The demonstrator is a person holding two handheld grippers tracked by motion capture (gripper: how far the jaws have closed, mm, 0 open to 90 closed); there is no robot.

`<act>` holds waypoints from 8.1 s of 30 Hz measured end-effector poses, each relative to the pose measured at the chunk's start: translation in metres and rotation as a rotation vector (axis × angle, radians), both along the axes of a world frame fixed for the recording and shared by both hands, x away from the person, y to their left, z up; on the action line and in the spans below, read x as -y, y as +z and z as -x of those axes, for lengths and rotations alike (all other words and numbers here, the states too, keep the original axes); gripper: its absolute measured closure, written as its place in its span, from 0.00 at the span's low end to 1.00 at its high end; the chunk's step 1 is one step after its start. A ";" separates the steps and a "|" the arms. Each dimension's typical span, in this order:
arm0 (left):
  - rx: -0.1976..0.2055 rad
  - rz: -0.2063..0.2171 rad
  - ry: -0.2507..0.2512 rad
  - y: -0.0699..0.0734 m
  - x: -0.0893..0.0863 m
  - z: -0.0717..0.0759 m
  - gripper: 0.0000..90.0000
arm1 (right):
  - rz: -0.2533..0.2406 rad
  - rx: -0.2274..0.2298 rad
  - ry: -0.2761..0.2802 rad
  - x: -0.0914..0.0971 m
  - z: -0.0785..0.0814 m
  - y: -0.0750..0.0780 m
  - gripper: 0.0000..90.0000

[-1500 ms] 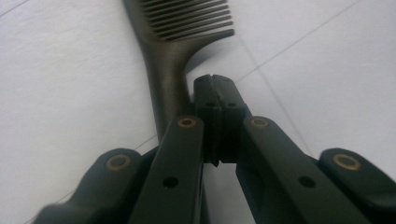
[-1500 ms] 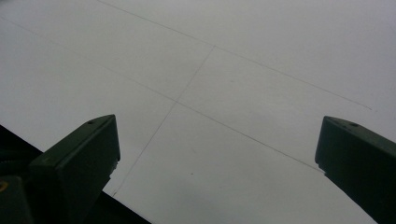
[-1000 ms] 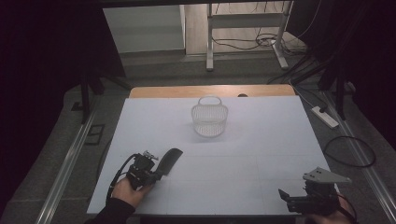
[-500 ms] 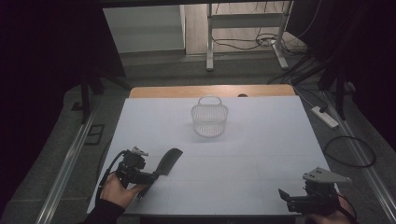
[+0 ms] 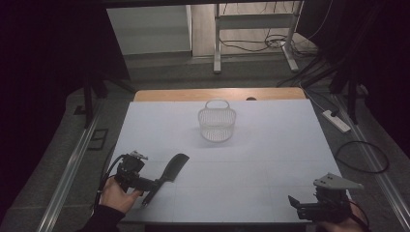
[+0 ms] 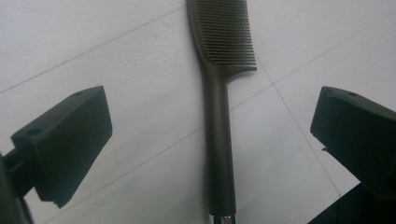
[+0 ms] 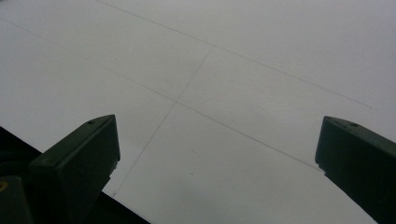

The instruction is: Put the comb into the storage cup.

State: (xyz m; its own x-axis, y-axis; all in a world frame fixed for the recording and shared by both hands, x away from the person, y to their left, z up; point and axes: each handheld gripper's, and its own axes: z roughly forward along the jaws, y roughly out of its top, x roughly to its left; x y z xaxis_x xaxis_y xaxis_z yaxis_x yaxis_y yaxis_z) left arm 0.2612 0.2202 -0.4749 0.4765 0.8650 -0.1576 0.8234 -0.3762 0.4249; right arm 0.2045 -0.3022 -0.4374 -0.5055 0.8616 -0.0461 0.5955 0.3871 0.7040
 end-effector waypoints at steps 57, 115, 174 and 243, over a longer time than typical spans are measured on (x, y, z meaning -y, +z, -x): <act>-0.125 -0.167 -0.062 -0.034 0.027 -0.012 0.81 | 0.003 0.009 0.011 0.000 0.001 0.000 0.00; 0.269 0.185 -0.099 0.017 0.025 0.013 0.81 | -0.068 0.020 0.065 0.001 -0.001 0.004 0.00; 0.343 0.237 -0.214 0.024 0.075 0.001 0.81 | -0.258 0.020 0.264 -0.043 -0.061 0.032 0.00; 0.376 0.280 -0.271 0.023 0.116 -0.001 0.81 | -0.468 -0.214 0.306 -0.146 -0.129 0.032 0.00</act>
State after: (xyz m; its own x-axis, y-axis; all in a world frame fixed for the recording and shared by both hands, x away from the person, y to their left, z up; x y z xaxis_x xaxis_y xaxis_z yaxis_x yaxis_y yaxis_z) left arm 0.2623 0.1037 -0.4524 0.7447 0.6526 -0.1396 0.4842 -0.3845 0.7859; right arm 0.3336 -0.1562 -0.4055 -0.6904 0.5795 0.4330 0.6529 0.2413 0.7180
